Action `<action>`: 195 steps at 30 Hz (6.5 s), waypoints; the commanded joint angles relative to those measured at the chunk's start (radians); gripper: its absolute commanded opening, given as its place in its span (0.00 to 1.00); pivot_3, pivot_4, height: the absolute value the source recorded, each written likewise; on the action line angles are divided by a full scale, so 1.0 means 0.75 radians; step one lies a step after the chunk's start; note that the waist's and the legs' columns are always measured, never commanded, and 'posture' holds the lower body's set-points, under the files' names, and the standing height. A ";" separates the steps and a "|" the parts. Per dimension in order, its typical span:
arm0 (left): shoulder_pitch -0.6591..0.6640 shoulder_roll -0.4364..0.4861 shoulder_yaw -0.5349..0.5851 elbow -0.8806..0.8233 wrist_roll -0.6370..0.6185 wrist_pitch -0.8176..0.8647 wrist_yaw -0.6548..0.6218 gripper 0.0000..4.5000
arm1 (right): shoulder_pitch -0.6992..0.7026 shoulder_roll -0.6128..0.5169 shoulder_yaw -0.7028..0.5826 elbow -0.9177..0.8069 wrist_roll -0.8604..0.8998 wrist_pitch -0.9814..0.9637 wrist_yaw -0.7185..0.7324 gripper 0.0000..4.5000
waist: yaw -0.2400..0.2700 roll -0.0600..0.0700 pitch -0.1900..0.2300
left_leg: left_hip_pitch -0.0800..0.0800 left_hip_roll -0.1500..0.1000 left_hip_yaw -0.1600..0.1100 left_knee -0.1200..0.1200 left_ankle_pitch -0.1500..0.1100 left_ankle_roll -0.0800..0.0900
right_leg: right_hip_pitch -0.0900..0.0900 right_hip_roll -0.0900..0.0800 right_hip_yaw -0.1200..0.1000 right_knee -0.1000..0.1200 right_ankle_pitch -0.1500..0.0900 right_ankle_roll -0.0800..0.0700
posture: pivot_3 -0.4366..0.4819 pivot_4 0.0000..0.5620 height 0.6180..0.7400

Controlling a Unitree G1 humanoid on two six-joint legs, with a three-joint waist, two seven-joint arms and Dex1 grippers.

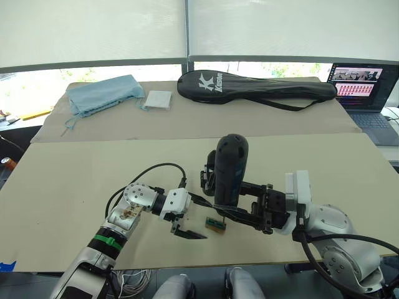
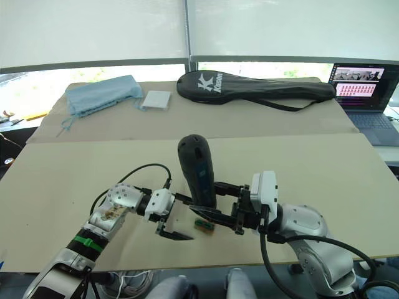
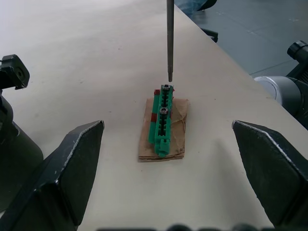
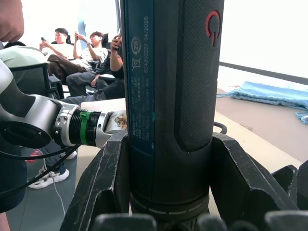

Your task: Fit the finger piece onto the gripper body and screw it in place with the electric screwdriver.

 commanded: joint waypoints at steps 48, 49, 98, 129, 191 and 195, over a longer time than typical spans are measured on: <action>-0.015 -0.015 -0.004 -0.013 0.001 -0.005 -0.008 1.00 | -0.024 0.001 -0.012 -0.038 -0.006 -0.021 0.029 0.42 | 0.000 0.000 0.000 | 0.000 0.000 0.000 0.000 0.000 0.000 | 0.000 0.000 0.000 0.000 0.000 0.000 | 0.48 0.27 0.96; -0.010 -0.015 0.000 -0.018 -0.004 0.007 -0.001 1.00 | -0.034 -0.002 -0.018 -0.051 0.009 -0.009 0.021 0.42 | 0.000 0.000 0.000 | 0.000 0.000 0.000 0.000 0.000 0.000 | 0.000 0.000 0.000 0.000 0.000 0.000 | 0.48 0.27 0.96; -0.296 -0.013 0.190 0.400 0.012 -0.025 0.123 1.00 | -1.165 0.072 0.060 0.580 0.177 0.517 -0.115 0.42 | -0.023 -0.003 0.002 | -0.016 -0.002 0.000 0.008 0.000 0.001 | -0.014 -0.003 -0.006 0.007 0.001 0.000 | 0.48 0.27 0.96; -0.310 -0.047 0.197 0.416 0.039 -0.062 0.119 1.00 | -1.089 0.155 0.055 0.571 0.059 0.508 -0.032 0.42 | -0.034 -0.003 0.002 | -0.018 -0.002 0.000 0.009 0.000 0.001 | -0.019 -0.004 -0.005 0.017 0.001 0.000 | 0.48 0.27 0.96; -0.321 -0.051 0.194 0.396 0.038 -0.047 0.119 1.00 | -1.071 0.156 0.051 0.568 -0.013 0.450 0.034 0.42 | -0.034 -0.003 0.002 | -0.018 -0.002 0.000 0.010 0.000 0.001 | -0.019 -0.003 -0.005 0.018 0.001 0.000 | 0.48 0.27 0.96; -0.325 -0.051 0.194 0.399 0.038 -0.046 0.119 1.00 | -1.066 0.153 0.051 0.568 -0.017 0.448 0.034 0.42 | -0.034 -0.003 0.002 | -0.018 -0.002 0.000 0.010 0.000 0.001 | -0.019 -0.003 -0.005 0.018 0.001 0.000 | 0.48 0.27 0.96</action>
